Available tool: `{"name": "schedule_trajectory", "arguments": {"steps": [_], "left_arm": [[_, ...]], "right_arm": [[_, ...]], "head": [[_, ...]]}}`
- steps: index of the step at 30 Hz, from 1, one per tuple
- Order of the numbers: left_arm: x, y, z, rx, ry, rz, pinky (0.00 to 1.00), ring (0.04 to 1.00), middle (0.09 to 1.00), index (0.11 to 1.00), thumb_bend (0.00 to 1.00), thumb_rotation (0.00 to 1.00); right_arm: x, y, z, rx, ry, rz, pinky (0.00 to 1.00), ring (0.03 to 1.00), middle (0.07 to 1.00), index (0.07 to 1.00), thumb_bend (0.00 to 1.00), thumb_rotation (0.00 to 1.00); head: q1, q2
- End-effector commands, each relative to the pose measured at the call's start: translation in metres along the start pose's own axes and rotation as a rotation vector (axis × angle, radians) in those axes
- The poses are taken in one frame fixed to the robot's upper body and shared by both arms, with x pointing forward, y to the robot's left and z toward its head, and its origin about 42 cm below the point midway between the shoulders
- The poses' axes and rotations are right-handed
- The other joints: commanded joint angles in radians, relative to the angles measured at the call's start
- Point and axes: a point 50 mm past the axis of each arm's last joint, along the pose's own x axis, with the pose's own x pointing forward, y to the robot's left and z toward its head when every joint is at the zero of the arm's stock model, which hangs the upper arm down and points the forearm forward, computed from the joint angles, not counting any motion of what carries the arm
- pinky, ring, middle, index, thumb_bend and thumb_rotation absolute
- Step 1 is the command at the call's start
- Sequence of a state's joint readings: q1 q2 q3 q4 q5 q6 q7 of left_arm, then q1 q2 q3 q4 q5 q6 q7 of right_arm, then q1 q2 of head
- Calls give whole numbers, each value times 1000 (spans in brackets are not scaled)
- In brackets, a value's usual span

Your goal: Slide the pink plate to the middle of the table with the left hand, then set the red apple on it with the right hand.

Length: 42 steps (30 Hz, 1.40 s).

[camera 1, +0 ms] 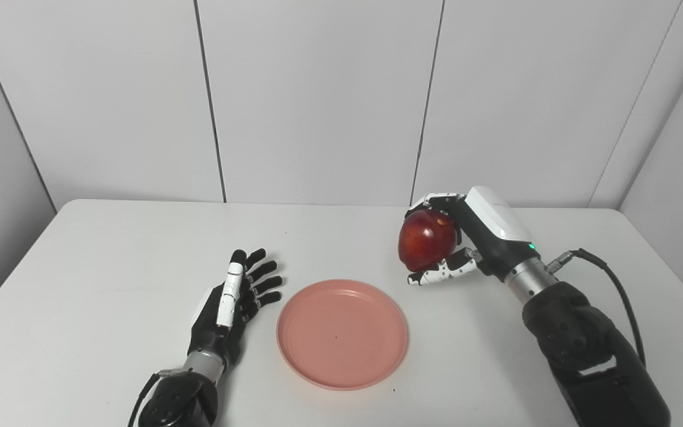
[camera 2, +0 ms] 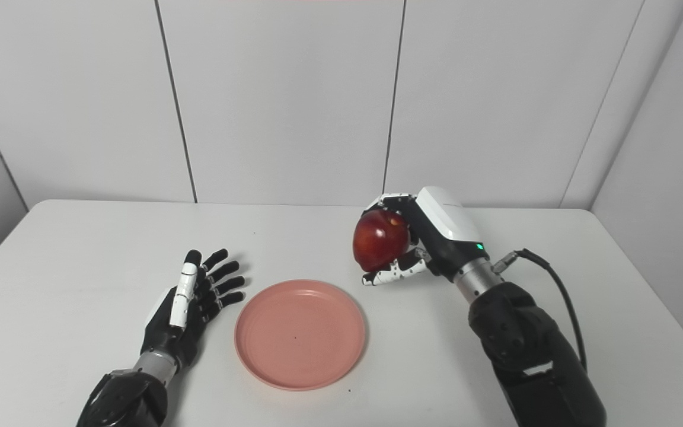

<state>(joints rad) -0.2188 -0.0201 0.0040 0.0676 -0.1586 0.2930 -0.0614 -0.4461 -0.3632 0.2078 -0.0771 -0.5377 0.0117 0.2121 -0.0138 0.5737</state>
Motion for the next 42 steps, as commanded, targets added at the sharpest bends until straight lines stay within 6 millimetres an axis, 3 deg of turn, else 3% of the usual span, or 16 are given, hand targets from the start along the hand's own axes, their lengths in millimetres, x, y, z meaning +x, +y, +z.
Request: {"name": "schedule_trajectory", "arguments": {"steps": [1,14,29,32,35,42], "left_arm": [[7,-9,6,2,5,-6,745,793,849,853,674,972],[11,-27,7,7,1,-26,761,792,851,850,653,977],[13,-30,8,31,-8,-44,751,790,858,861,633,993],[13,-29,7,30,-8,-47,755,791,860,859,633,990],[12,-29,8,36,-7,-47,756,791,860,859,635,994],[12,-29,8,32,0,-51,743,786,855,854,622,993]], "right_arm": [[20,-18,22,-28,-89,-74,189,248,471,486,525,0],[26,20,30,0,-102,13,218,285,473,485,524,0],[16,66,27,-40,-107,134,248,308,417,527,517,0],[14,75,28,-51,-105,155,237,300,470,488,525,0],[13,84,28,-68,-108,189,245,308,428,519,518,0],[14,97,29,-111,-141,227,222,290,473,487,524,0]], "head": [[11,2],[111,21],[102,34],[98,35],[94,38],[91,36]]}}
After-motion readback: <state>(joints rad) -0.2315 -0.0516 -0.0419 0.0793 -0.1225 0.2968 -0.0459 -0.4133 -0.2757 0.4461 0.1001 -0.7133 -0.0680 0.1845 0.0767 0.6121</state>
